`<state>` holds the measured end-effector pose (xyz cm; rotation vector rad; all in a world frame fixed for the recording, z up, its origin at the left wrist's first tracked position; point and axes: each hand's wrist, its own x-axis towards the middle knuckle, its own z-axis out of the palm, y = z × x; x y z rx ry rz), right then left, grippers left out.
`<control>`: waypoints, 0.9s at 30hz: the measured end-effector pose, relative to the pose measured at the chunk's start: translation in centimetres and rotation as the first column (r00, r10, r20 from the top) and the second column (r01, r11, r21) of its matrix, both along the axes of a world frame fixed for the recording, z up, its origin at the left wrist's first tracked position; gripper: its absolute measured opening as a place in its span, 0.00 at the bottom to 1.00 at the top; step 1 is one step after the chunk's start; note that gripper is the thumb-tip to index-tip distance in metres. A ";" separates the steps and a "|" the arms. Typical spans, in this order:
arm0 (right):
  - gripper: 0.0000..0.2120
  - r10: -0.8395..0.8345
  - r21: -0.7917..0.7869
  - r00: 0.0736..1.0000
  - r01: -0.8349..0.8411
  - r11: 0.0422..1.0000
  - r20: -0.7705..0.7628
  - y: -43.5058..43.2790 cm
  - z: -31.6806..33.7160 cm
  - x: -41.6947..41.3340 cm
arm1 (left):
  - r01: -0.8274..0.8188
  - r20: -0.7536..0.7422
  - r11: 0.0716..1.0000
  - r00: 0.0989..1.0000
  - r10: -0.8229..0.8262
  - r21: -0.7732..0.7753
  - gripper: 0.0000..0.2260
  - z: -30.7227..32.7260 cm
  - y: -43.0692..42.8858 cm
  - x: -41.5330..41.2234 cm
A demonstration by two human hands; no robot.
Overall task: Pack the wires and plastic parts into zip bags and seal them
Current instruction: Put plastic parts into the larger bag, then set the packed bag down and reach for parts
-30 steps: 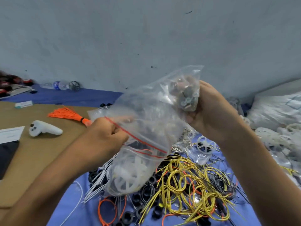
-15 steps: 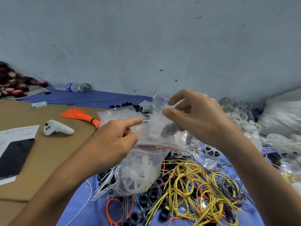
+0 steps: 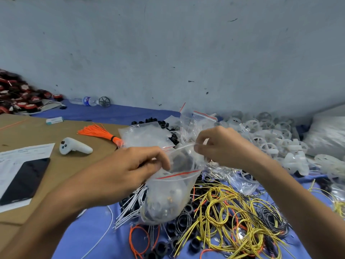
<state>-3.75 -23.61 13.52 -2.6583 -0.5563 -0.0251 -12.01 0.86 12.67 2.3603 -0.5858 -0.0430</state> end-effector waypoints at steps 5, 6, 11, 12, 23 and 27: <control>0.04 0.050 0.324 0.995 -0.020 0.946 -0.085 -0.2 0.5 -0.1 | 0.053 0.027 0.979 0.998 -0.060 0.198 0.19 -0.2 2.0 -1.7; 0.04 0.071 0.380 0.991 -0.022 0.925 -0.115 -0.1 0.4 -0.2 | 0.022 0.110 0.971 0.993 -0.049 0.237 0.16 -0.3 2.1 -2.0; 0.05 0.116 0.524 0.977 -0.006 0.852 -0.177 -0.3 0.8 -0.1 | -0.105 0.347 0.975 0.937 0.032 0.195 0.12 0.2 2.7 -2.3; 0.05 0.111 0.535 0.979 -0.002 0.845 -0.172 -0.5 1.1 -0.1 | -0.121 0.387 0.982 0.920 0.057 0.143 0.10 0.6 2.8 -2.3; 0.06 -0.058 0.429 0.971 0.156 0.890 -0.233 -3.1 0.6 0.9 | -0.214 0.253 0.949 0.929 0.271 -0.230 0.05 -3.0 0.7 1.3; 0.07 -0.092 0.400 0.959 0.198 0.895 -0.270 -3.5 -0.5 1.3 | -0.217 0.241 0.930 0.925 0.293 -0.297 0.07 -4.9 -0.1 1.5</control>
